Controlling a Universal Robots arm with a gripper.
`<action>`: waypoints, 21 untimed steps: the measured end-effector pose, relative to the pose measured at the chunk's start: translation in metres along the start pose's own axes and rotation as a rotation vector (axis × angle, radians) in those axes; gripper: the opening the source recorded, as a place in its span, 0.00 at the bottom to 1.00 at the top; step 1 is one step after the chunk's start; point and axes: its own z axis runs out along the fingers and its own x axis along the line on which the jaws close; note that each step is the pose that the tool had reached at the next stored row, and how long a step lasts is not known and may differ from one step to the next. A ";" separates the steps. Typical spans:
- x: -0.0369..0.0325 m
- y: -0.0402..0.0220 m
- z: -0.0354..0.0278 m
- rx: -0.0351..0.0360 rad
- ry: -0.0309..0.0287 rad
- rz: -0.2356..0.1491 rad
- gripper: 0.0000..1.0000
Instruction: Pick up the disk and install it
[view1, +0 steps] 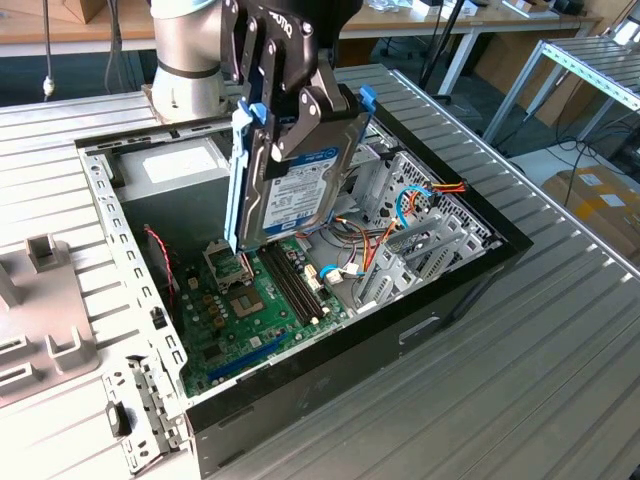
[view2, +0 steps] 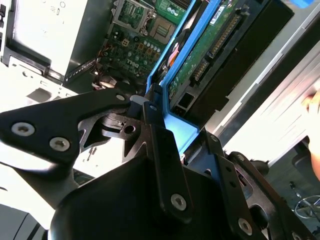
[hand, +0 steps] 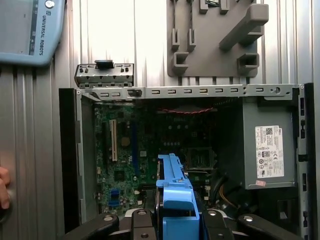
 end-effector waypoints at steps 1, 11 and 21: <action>0.0003 -0.0004 0.0000 0.0000 0.0000 0.000 0.37; 0.0039 -0.0059 0.0004 0.0000 0.0000 0.000 0.37; 0.0076 -0.0117 0.0007 0.0000 -0.0001 0.000 0.37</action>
